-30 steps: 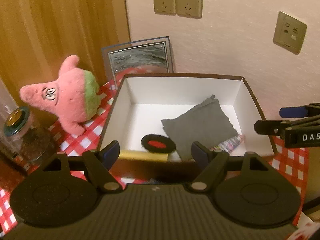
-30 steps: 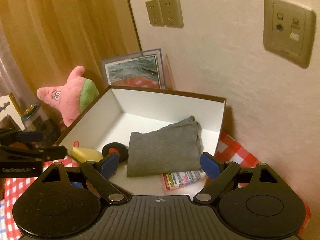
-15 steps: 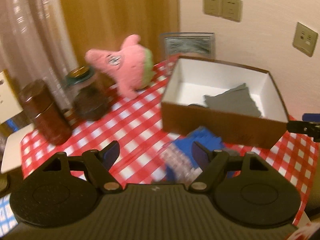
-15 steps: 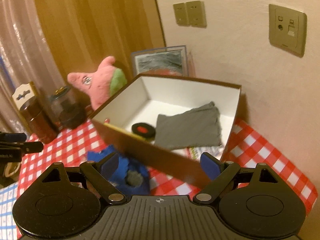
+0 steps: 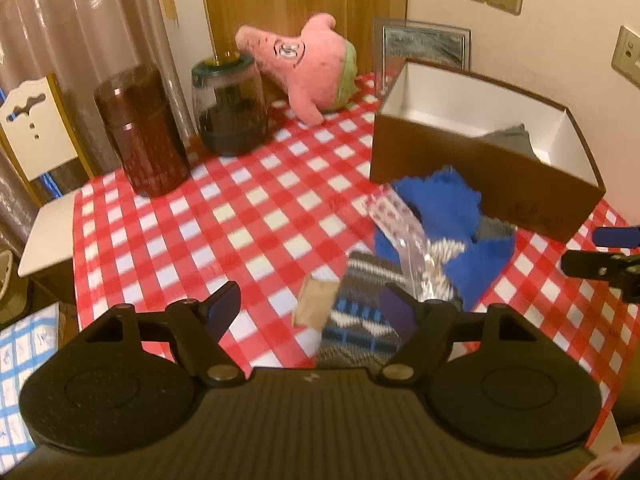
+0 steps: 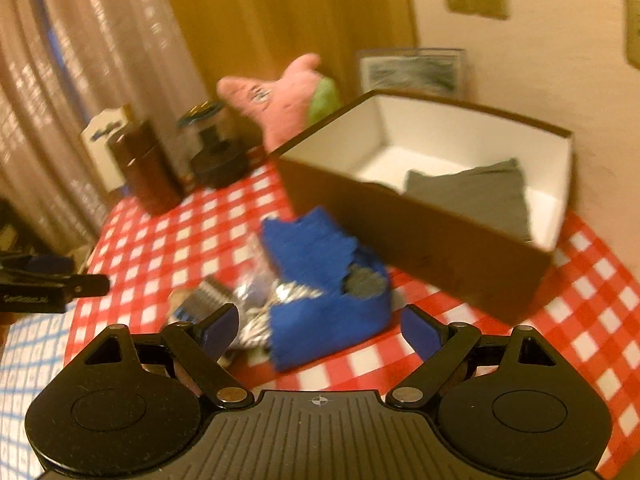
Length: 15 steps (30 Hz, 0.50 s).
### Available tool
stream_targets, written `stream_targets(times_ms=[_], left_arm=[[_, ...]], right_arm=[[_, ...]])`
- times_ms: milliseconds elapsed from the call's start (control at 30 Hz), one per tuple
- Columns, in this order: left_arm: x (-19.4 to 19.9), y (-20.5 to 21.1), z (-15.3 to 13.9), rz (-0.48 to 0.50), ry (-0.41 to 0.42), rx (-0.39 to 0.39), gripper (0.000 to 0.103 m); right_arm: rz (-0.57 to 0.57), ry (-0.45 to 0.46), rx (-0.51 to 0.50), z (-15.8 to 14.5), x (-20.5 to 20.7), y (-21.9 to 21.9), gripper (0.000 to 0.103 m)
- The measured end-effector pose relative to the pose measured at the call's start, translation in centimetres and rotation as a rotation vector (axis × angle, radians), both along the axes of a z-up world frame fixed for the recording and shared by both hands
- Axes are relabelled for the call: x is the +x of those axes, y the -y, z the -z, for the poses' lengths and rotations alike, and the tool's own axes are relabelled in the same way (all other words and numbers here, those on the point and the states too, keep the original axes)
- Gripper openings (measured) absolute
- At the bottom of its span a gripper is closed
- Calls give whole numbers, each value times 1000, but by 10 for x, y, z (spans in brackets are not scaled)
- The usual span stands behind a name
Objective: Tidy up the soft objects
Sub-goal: 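Withdraw both grippers from the box back toward the table items, then grasp the striped knit glove with the left gripper while the right grasps the cotton-swab bag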
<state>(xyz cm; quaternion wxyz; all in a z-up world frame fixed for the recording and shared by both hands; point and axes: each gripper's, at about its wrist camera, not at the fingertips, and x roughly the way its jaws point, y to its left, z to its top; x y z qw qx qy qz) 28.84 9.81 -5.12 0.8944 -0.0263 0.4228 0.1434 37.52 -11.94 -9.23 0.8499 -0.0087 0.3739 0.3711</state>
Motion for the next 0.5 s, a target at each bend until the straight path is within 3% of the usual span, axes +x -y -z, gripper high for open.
stream_targets(times_ms=[267,500], left_arm=[[-4,6,38,33,-40,-49,71],[7,-2,61,47,-70,-71,68]], right_arm=[[-107,-9,-27,25,-15,-29,88],[-173,28,-71,45,-18,-48,72]])
